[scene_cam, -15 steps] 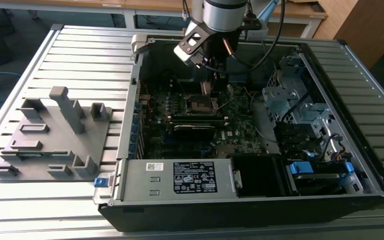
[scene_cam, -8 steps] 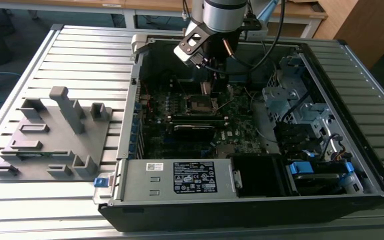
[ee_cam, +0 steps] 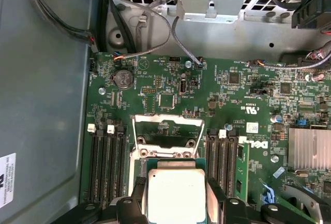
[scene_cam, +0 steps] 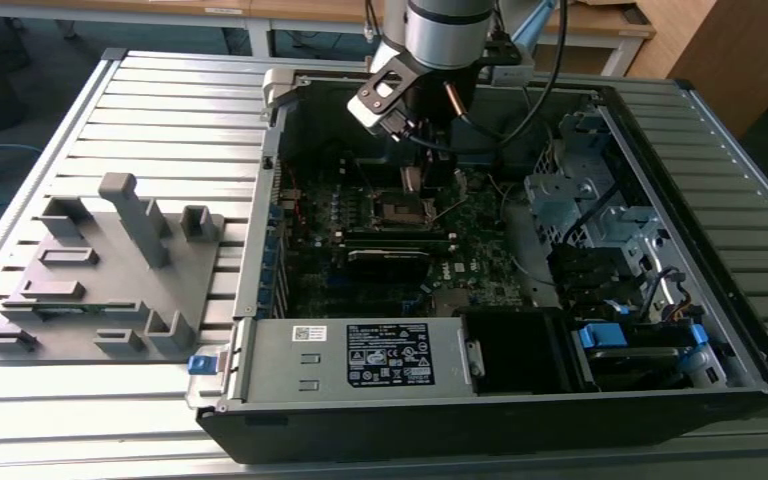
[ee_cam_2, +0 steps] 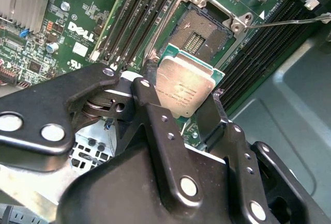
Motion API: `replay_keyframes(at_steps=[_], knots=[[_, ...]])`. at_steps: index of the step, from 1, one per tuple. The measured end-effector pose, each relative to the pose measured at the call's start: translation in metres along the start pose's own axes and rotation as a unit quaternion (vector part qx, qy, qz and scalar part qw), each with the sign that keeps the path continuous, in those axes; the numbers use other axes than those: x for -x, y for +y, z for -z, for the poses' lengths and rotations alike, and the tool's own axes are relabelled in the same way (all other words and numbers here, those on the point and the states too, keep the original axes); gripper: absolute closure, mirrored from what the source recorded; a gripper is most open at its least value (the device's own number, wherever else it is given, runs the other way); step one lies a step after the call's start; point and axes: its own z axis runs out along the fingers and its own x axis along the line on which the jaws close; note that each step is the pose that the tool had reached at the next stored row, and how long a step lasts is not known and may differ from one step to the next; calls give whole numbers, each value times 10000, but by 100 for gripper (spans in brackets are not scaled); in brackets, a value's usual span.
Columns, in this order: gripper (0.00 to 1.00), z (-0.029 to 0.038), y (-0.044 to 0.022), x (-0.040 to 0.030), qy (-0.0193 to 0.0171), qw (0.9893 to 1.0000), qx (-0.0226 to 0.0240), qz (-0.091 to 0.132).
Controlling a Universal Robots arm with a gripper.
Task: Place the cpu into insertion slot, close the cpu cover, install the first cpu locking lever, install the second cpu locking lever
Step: 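Place the cpu into insertion slot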
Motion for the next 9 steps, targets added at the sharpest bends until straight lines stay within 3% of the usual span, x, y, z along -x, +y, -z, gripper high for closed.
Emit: replay_keyframes(at_steps=[4,9], knots=[[46,-44,-5,0,-1,10000,0,0],[46,-48,-7,0,-2,10000,0,0]])
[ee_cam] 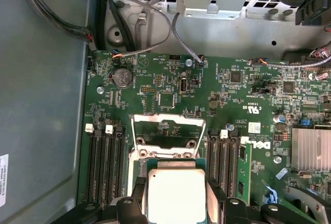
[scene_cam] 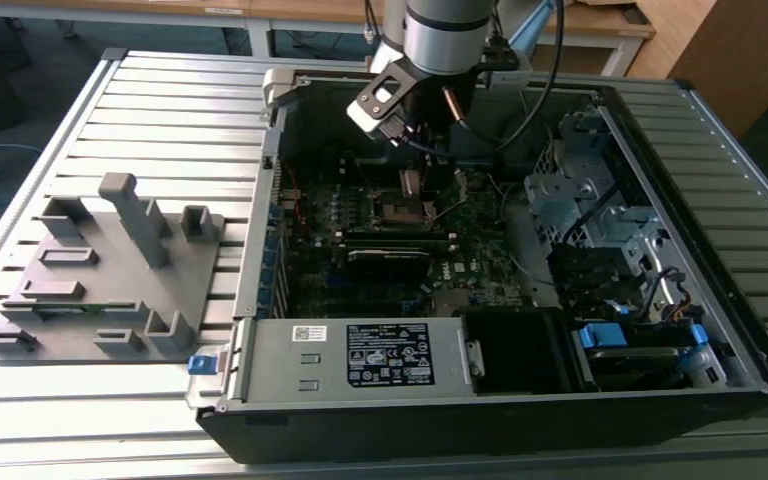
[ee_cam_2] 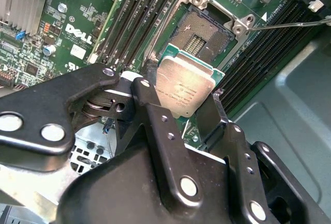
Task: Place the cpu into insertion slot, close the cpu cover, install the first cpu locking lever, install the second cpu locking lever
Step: 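Place the cpu into insertion slot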
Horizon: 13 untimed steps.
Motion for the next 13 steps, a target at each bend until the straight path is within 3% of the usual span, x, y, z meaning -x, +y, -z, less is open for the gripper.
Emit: replay_keyframes(at_steps=[13], knots=[[46,-13,-16,-1,1,10000,0,0]])
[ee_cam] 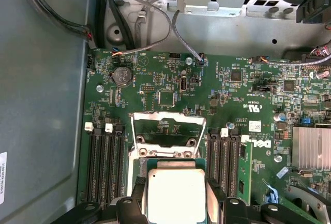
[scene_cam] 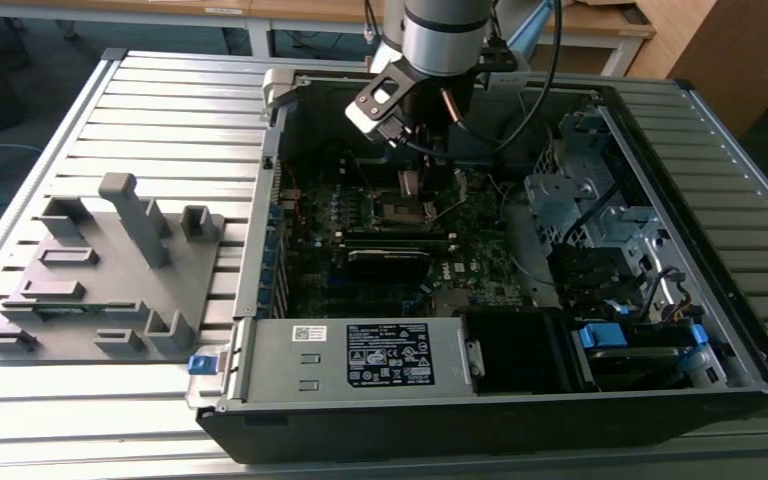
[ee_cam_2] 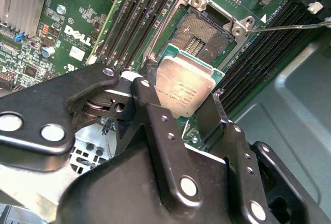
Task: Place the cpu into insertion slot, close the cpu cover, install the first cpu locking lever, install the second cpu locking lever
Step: 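Place the cpu into insertion slot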
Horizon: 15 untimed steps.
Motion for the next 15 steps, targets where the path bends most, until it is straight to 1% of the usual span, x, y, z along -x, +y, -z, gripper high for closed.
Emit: replay_keyframes(at_steps=[3,7,13,15], knots=[[46,-3,-4,0,0,10000,0,-1],[46,-13,-41,-2,0,10000,1,0],[46,-67,-67,-2,0,10000,0,0],[46,-76,-70,-2,0,10000,0,0]])
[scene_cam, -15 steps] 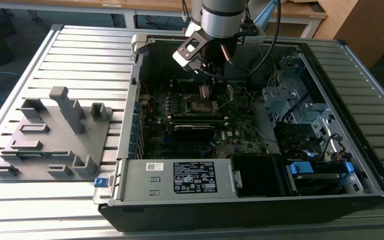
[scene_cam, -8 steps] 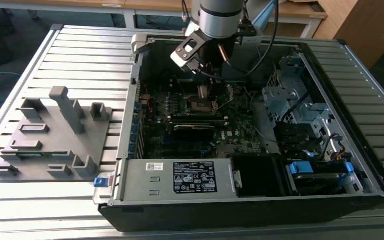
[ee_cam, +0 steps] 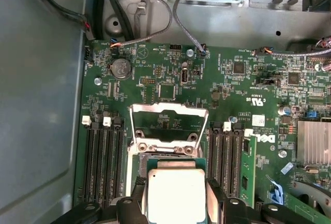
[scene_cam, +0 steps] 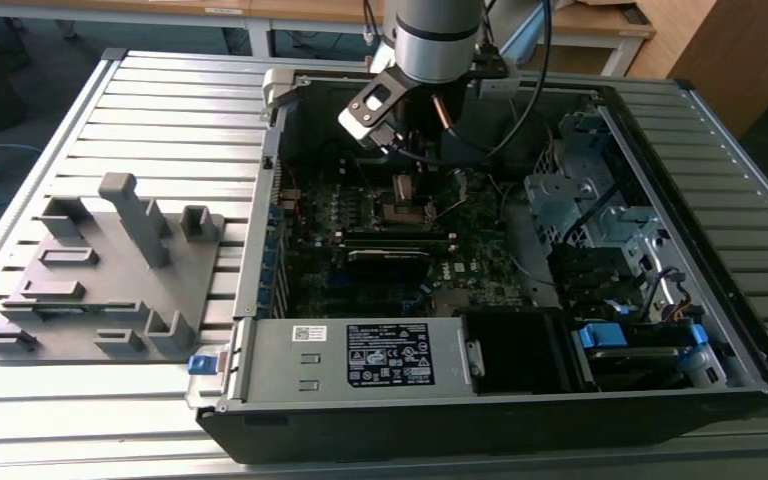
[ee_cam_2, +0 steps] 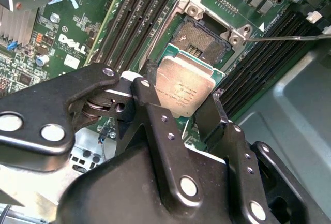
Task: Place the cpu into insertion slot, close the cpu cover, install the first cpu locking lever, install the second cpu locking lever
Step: 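Place the cpu into insertion slot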
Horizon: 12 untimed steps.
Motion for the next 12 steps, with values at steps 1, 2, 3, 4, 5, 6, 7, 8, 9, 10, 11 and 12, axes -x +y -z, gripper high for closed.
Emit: replay_keyframes(at_steps=[1,2,3,4,5,6,7,8,9,10,11,12], knots=[[46,0,0,0,0,10000,0,0],[46,-6,-1,0,0,10000,-3,0],[46,-6,-1,0,1,10000,-10,0],[46,-6,-1,0,1,10000,-11,-1],[46,-7,-1,0,1,10000,-11,-1],[46,-8,-1,0,1,10000,-13,0],[46,-9,-1,0,2,10000,-17,-1],[46,-10,-1,0,2,10000,-23,0],[46,-12,-1,0,2,10000,-32,0],[46,-12,-1,0,2,10000,-40,0],[46,-14,-1,0,2,10000,-46,-1],[46,-15,-1,0,2,10000,-51,-1]])
